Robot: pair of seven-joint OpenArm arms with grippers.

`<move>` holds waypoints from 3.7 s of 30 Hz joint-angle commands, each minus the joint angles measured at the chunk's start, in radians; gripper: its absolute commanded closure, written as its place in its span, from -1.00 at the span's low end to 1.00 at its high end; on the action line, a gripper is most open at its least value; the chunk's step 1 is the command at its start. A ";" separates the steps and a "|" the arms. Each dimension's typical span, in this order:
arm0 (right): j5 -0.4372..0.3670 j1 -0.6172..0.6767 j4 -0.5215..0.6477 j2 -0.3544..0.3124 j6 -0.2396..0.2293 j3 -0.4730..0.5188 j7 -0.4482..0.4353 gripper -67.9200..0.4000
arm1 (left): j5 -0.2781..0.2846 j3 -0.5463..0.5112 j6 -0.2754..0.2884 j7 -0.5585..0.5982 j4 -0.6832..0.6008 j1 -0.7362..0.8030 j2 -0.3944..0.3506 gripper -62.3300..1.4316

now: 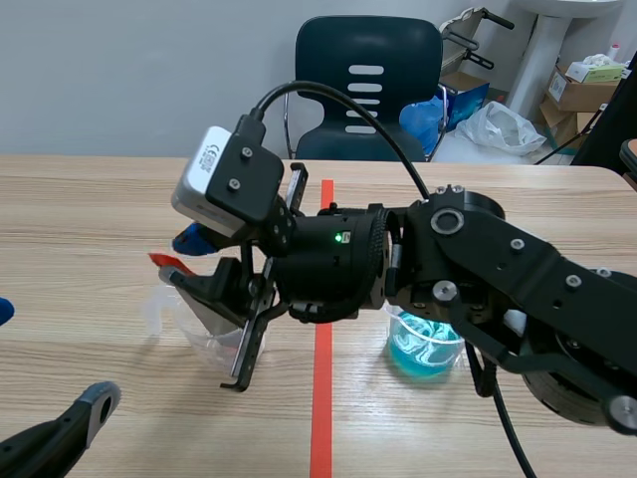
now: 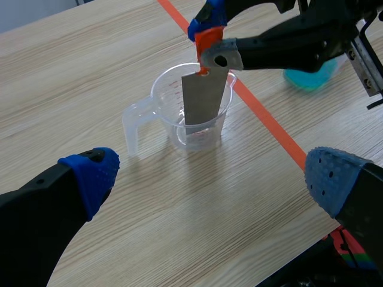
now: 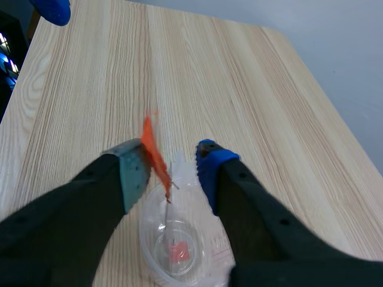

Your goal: Do the redox reaction experiment

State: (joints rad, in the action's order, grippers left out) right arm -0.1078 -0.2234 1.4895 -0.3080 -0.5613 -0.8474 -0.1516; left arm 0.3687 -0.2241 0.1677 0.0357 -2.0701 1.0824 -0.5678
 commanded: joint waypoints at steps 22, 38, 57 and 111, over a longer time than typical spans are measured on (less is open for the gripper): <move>-0.008 -0.023 0.000 -0.002 0.005 0.002 -0.011 -0.33 | 0.009 -0.002 0.002 0.017 -0.011 -0.003 0.005 -1.00; -0.008 -0.023 0.000 -0.002 0.005 0.002 -0.011 -0.33 | 0.009 -0.002 0.002 0.017 -0.011 -0.003 0.005 -1.00; -0.008 -0.023 0.000 -0.002 0.005 0.002 -0.011 -0.33 | 0.009 -0.002 0.002 0.017 -0.011 -0.003 0.005 -1.00; -0.007 -0.023 0.000 -0.002 0.005 0.002 -0.007 -0.33 | 0.009 -0.002 0.002 0.016 -0.011 -0.003 0.005 -1.00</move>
State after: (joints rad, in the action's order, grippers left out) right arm -0.1078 -0.2234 1.4895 -0.3080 -0.5613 -0.8474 -0.1490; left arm 0.3687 -0.2241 0.1677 0.0357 -2.0701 1.0824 -0.5678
